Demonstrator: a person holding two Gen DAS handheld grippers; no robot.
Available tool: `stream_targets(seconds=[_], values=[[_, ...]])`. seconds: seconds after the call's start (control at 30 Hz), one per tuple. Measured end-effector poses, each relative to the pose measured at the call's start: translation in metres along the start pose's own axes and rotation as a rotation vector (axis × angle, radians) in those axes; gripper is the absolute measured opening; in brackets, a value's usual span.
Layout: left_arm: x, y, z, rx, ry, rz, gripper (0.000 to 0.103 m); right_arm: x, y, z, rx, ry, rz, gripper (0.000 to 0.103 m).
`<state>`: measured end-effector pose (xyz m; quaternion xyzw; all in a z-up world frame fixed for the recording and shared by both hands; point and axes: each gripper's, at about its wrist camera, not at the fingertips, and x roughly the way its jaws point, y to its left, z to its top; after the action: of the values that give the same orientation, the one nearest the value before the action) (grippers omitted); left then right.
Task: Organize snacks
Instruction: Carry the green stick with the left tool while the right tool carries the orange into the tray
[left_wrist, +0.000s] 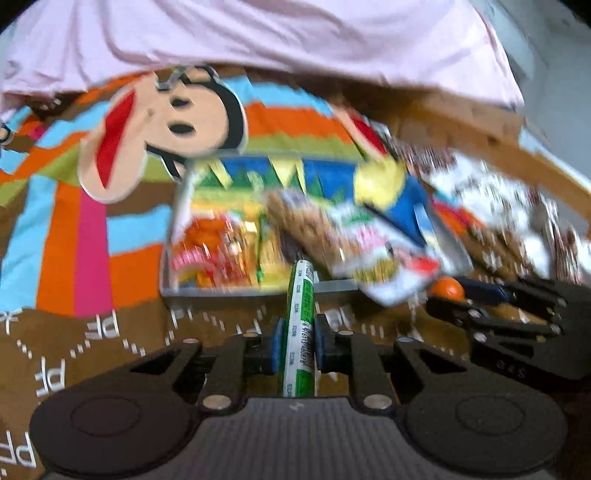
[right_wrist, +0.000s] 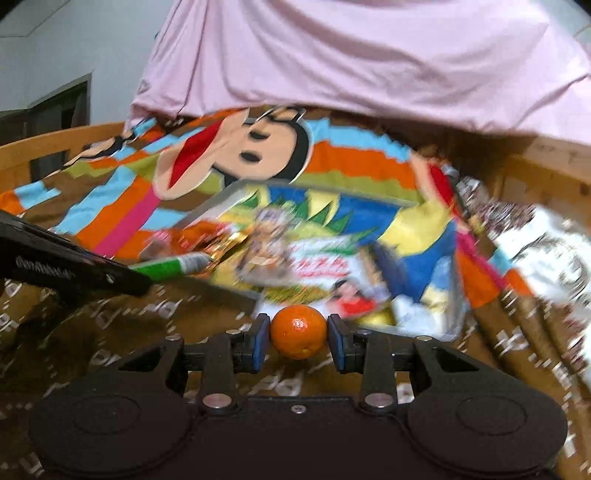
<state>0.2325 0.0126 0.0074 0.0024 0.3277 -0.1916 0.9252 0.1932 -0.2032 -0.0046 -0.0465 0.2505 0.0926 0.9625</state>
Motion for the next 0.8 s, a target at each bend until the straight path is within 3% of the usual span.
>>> stream_targets(seconds=[0.17,0.33,0.63,0.8], values=[[0.028,0.001,0.025,-0.04,-0.071,0.076,0.019,0.016,-0.027,0.01,0.046,-0.006,-0.083,0.036],[0.062,0.002,0.041,-0.093,-0.078,0.089,0.019,0.032,-0.047,0.016,0.095,0.002,-0.136,0.036],[0.093,-0.007,0.044,-0.128,-0.097,0.109,0.019,0.058,-0.038,0.025,0.079,0.007,-0.099,0.036],[0.103,0.0,0.039,-0.166,-0.065,0.134,0.019,0.073,-0.027,0.024,0.041,0.027,-0.103,0.036]])
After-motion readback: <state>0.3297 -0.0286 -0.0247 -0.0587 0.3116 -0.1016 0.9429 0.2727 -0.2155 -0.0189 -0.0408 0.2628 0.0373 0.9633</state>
